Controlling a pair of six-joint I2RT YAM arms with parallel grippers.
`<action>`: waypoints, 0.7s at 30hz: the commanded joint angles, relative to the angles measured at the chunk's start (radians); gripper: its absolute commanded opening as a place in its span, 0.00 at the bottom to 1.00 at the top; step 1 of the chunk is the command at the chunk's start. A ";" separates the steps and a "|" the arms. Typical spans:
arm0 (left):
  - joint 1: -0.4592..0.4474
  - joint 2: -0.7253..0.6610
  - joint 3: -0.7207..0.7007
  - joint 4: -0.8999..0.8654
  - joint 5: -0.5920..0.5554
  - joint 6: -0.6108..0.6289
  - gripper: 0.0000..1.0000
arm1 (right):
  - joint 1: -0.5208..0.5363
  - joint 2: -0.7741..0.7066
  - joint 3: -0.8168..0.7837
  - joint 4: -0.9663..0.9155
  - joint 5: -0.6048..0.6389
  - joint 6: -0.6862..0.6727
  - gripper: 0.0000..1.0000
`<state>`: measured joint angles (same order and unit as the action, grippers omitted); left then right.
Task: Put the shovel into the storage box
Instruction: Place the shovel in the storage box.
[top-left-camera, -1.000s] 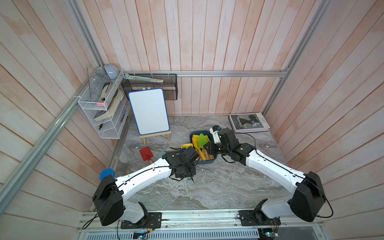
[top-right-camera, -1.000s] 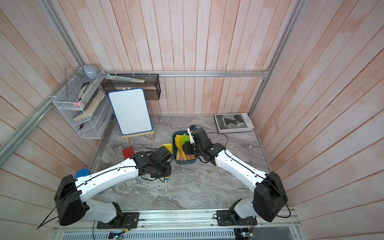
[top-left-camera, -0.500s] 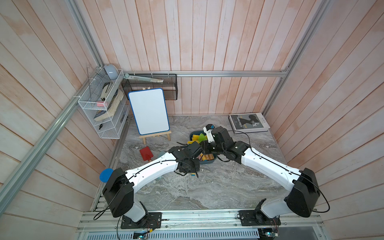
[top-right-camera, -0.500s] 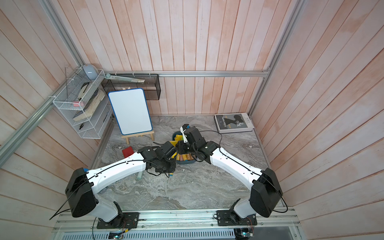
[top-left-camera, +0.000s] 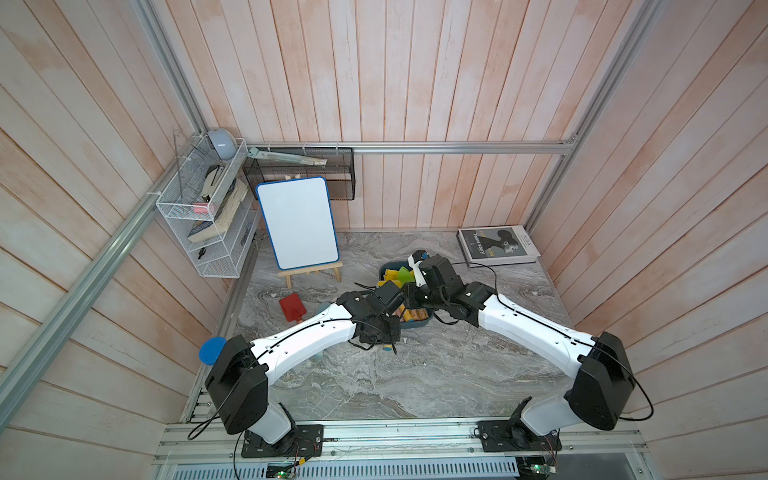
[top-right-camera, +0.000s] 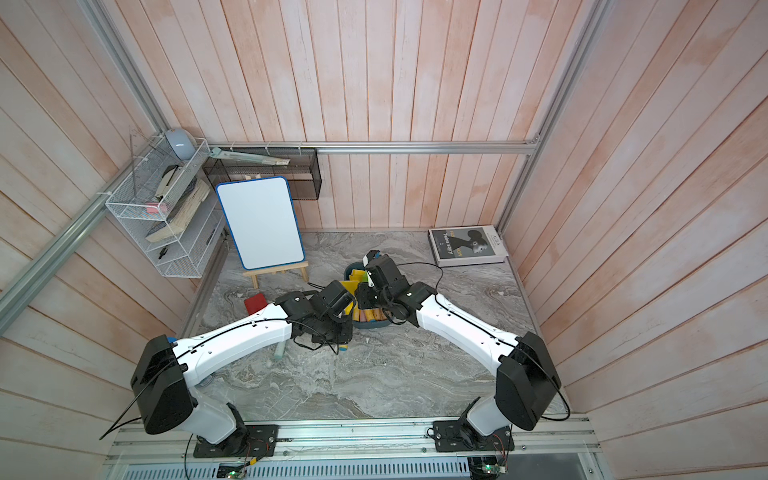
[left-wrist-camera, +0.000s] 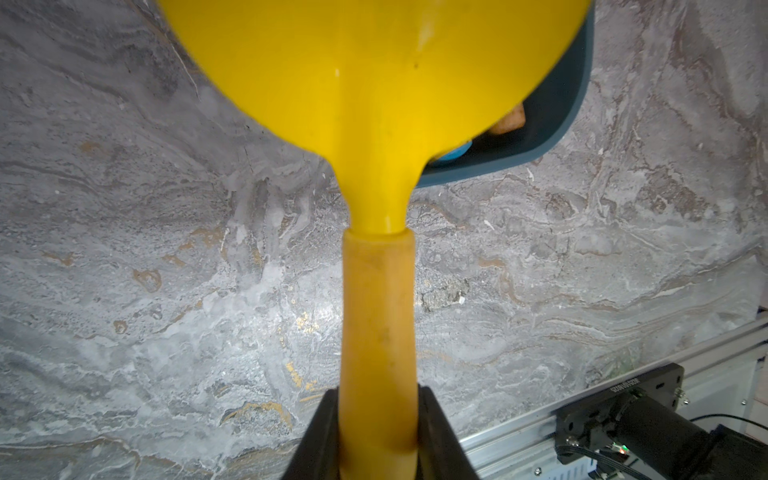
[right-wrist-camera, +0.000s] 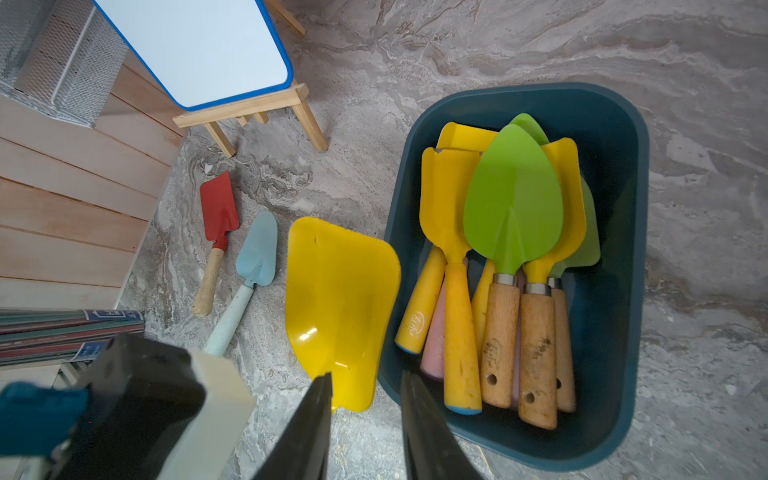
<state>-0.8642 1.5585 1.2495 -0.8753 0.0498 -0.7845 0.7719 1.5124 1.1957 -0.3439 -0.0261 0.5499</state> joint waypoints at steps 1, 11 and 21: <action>0.004 0.007 0.035 0.023 0.012 0.021 0.08 | 0.003 0.027 -0.004 -0.007 0.021 0.007 0.34; 0.004 0.002 0.040 0.028 0.025 0.021 0.08 | 0.000 0.048 -0.015 0.016 0.039 0.014 0.27; 0.004 -0.012 0.028 0.047 0.033 0.016 0.08 | -0.005 0.066 -0.018 0.030 0.035 0.018 0.19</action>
<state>-0.8642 1.5585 1.2640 -0.8635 0.0753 -0.7780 0.7700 1.5646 1.1900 -0.3260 -0.0044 0.5613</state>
